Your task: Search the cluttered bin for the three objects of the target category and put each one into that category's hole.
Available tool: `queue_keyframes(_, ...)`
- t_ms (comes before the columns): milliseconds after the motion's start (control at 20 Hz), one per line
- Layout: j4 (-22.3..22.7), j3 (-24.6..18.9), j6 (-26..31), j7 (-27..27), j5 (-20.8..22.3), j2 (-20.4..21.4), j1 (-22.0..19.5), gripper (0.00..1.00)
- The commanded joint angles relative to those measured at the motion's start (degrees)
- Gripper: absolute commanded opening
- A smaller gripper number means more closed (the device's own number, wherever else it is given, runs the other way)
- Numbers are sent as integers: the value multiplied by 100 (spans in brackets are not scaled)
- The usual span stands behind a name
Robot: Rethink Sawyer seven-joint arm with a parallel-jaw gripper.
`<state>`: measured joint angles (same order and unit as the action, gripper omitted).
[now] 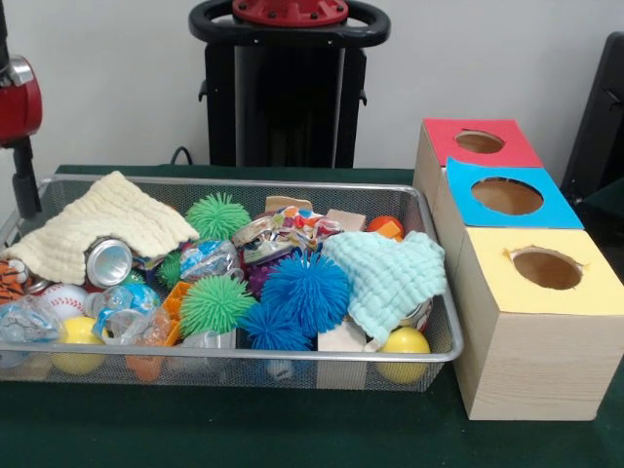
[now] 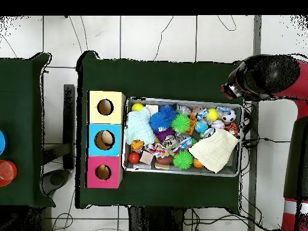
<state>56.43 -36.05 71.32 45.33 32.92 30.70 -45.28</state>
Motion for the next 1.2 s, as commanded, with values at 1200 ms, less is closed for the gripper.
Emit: queue_keyframes(1200,1559,-136,-534,-1341,84,-98,-626,100)
